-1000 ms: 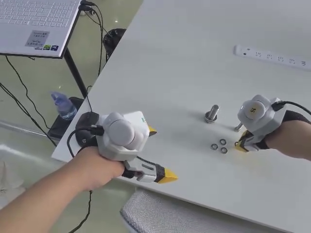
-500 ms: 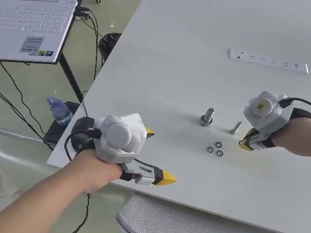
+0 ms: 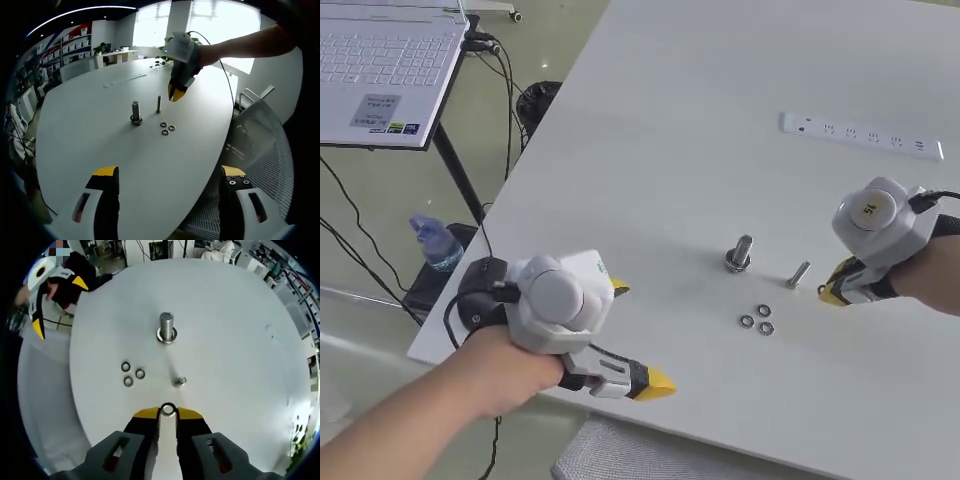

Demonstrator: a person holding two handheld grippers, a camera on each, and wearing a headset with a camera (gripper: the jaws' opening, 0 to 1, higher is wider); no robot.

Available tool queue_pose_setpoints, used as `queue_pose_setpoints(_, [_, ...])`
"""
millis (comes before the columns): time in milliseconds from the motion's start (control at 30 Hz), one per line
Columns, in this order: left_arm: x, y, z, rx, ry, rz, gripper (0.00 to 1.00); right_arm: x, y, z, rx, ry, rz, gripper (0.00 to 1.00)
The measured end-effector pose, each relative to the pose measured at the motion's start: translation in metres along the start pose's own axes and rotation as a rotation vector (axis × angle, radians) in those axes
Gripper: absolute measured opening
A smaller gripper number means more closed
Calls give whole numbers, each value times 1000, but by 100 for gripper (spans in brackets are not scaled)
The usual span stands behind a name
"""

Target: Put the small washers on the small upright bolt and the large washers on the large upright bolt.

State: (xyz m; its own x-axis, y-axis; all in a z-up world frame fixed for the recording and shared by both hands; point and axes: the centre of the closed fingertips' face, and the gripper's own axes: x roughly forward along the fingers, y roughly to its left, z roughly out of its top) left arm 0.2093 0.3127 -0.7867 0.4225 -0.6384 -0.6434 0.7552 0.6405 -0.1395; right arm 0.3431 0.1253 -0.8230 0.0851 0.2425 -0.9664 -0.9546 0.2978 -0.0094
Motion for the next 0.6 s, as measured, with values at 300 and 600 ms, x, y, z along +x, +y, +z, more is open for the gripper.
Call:
queue_pose_setpoints(300, [2, 1, 0, -4, 1, -5, 82, -7, -5, 15, -2, -25, -7, 12])
queue_pose_setpoints(600, [1, 2, 0, -8, -5, 1, 84, -15, -13, 28, -2, -47, -22, 12])
